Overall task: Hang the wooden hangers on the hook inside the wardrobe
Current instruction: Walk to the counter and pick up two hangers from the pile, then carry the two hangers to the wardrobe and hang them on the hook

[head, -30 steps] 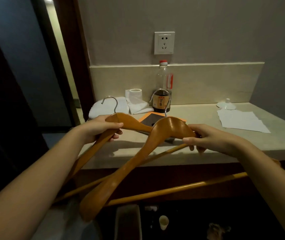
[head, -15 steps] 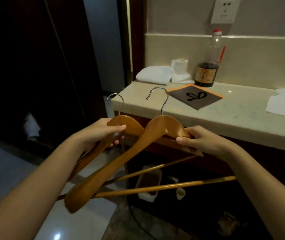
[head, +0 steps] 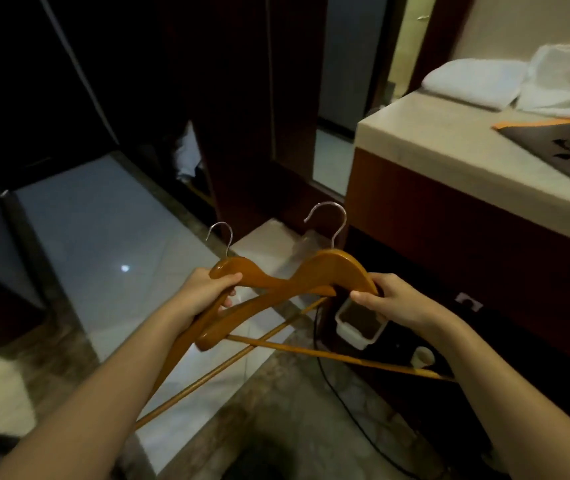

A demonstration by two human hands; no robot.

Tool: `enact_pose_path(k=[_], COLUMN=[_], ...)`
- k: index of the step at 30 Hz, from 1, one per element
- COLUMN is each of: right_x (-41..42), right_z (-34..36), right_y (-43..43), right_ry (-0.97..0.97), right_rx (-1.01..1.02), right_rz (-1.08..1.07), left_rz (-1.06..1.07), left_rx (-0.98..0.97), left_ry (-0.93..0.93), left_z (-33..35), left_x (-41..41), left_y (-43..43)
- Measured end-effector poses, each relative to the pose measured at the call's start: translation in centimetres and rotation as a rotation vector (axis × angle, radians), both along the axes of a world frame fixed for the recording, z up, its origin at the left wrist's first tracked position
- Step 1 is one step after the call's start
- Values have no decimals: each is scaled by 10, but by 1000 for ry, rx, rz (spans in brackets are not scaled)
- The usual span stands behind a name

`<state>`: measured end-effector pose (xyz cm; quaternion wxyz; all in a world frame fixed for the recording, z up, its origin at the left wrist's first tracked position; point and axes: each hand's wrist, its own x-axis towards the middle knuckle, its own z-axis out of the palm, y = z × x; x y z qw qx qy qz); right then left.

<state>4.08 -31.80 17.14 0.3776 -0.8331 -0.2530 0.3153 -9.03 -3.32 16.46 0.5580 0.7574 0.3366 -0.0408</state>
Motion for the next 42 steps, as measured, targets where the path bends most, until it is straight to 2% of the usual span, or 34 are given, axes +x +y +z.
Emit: enact_pose_path(k=[13,21,29,35,42], right_x=[-34,-35,-9,24,66], right_z=[-96,-120,-143,-180,-218], right_y=[124,174,231,254,288], right_ry=[119,70,79,195,299], right_rx=[-190,-253,-425,-599,-773], right_rz=[76,83,148,115,54], left_rz=[345,406,600,573,605], left_rx=[-49,-67,-263,-203,-229], left_ry=[281,303,261,355,422], left_z=[-120,-154,-173,-191,-195], left_x=[-86,-130,-138,-126,-86], left_y=[114,154,185,212,248])
